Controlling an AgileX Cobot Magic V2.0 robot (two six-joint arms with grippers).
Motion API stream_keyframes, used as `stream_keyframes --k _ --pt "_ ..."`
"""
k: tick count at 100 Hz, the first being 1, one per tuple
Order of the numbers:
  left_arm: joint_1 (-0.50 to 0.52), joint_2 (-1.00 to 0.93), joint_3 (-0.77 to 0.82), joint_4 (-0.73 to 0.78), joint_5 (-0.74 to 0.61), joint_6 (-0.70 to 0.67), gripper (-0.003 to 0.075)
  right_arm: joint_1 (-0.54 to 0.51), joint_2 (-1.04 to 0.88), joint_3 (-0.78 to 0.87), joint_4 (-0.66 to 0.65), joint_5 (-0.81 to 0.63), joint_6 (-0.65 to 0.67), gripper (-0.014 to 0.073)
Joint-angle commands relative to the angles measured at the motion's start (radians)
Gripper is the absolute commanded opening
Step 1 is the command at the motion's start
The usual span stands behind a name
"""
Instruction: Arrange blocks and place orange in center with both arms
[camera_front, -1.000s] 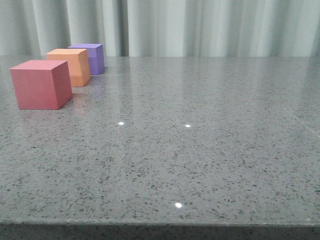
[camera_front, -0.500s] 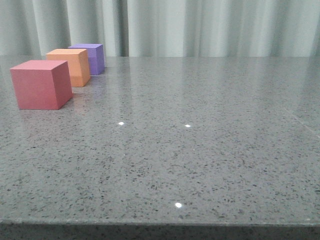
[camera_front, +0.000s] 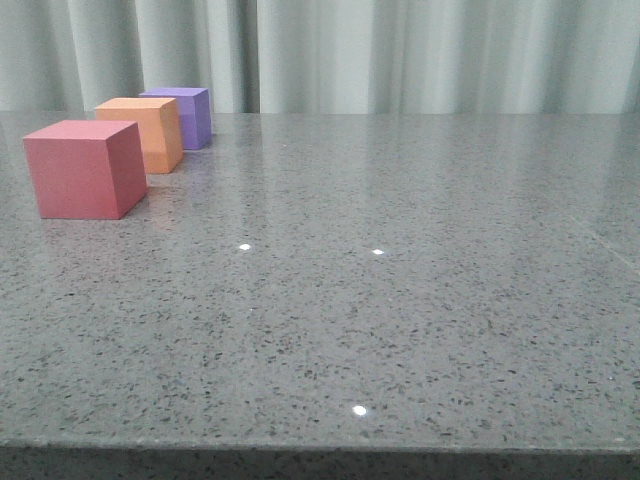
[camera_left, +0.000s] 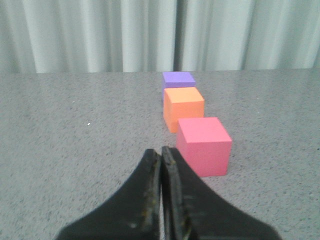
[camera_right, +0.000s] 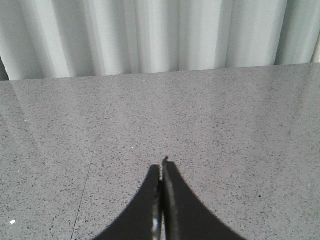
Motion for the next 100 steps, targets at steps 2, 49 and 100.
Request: stream_keyframes --k 2,49,100 --pt "-0.001 -0.03 0.025 0.116 -0.094 -0.164 -0.002 -0.008 0.004 -0.026 -0.016 -0.086 -0.007 -0.0069" --pt "-0.001 -0.213 0.344 0.232 -0.256 -0.256 -0.002 -0.008 0.004 -0.026 -0.016 -0.086 -0.007 -0.0069" --pt "0.002 -0.257 0.395 0.22 -0.277 -0.256 -0.002 -0.008 0.004 -0.026 -0.016 -0.086 -0.007 -0.0069"
